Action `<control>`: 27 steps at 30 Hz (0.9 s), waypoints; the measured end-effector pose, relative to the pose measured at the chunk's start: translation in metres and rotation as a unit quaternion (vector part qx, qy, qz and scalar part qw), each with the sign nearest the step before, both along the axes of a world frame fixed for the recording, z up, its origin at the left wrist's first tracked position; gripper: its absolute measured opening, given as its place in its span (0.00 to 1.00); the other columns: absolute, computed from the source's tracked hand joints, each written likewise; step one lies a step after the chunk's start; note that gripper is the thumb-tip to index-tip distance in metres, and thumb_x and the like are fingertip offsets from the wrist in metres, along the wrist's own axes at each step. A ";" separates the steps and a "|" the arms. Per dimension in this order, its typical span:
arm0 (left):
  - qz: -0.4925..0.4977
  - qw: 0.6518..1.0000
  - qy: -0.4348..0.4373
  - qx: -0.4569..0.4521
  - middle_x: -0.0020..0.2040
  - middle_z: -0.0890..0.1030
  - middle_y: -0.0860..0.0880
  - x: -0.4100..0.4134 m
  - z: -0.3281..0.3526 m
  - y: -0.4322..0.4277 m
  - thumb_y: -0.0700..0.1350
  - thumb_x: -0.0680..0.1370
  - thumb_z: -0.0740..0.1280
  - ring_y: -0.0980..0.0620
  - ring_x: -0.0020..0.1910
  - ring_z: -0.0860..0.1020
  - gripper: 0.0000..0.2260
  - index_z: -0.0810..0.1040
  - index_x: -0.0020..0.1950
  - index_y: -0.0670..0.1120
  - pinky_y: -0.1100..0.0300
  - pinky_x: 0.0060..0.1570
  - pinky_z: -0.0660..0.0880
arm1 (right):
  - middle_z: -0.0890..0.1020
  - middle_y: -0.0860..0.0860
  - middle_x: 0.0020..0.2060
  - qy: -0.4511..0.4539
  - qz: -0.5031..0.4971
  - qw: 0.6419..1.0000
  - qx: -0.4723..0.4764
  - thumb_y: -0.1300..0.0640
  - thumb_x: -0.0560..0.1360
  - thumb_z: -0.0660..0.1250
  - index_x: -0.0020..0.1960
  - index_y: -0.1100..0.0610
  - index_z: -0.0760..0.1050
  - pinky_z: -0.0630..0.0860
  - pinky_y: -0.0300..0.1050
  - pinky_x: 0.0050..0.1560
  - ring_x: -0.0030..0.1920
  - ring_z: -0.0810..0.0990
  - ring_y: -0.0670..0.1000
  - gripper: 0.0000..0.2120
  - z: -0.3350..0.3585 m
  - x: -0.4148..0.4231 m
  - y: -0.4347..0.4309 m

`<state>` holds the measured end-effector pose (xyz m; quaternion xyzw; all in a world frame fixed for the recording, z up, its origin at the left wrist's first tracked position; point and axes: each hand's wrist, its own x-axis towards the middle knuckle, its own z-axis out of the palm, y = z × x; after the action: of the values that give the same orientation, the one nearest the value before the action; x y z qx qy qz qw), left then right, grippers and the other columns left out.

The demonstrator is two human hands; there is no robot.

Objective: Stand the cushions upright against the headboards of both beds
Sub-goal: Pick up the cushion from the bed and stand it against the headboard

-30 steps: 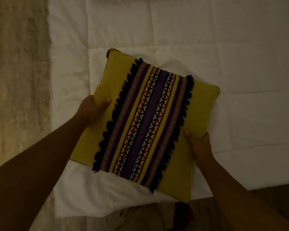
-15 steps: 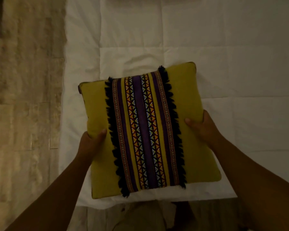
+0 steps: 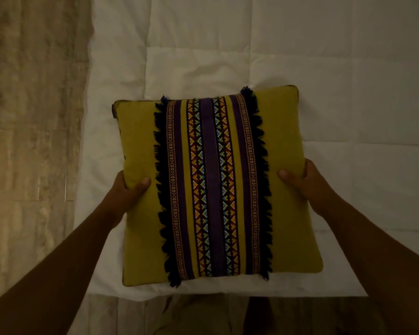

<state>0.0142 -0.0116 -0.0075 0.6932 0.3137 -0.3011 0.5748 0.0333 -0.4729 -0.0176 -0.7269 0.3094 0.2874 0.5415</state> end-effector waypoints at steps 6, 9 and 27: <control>0.001 0.999 -0.025 -0.041 0.58 0.82 0.51 0.009 0.013 -0.004 0.67 0.51 0.81 0.49 0.53 0.84 0.41 0.73 0.62 0.62 0.55 0.43 0.82 | 0.78 0.52 0.63 0.002 -0.023 0.999 0.024 0.36 0.56 0.79 0.71 0.47 0.64 0.81 0.60 0.54 0.57 0.82 0.56 0.48 0.007 0.001 0.003; 0.002 0.997 -0.052 -0.049 0.56 0.84 0.53 0.008 0.027 -0.007 0.65 0.54 0.81 0.52 0.51 0.85 0.38 0.73 0.62 0.63 0.58 0.40 0.82 | 0.79 0.50 0.61 -0.009 -0.039 0.999 0.036 0.37 0.56 0.80 0.68 0.44 0.65 0.83 0.56 0.48 0.55 0.83 0.54 0.45 0.021 -0.002 0.004; 0.009 0.961 -0.267 -0.065 0.61 0.82 0.50 0.061 0.252 -0.037 0.62 0.60 0.79 0.46 0.54 0.84 0.40 0.70 0.70 0.61 0.46 0.47 0.83 | 0.81 0.50 0.59 -0.237 -0.084 0.968 0.023 0.40 0.59 0.80 0.66 0.45 0.70 0.82 0.62 0.51 0.55 0.83 0.57 0.39 0.269 0.025 -0.019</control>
<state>0.0748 -0.0484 0.2440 0.7064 0.1345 -0.1197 0.6845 0.0585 -0.4924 0.2510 -0.7330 0.2258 0.0676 0.6381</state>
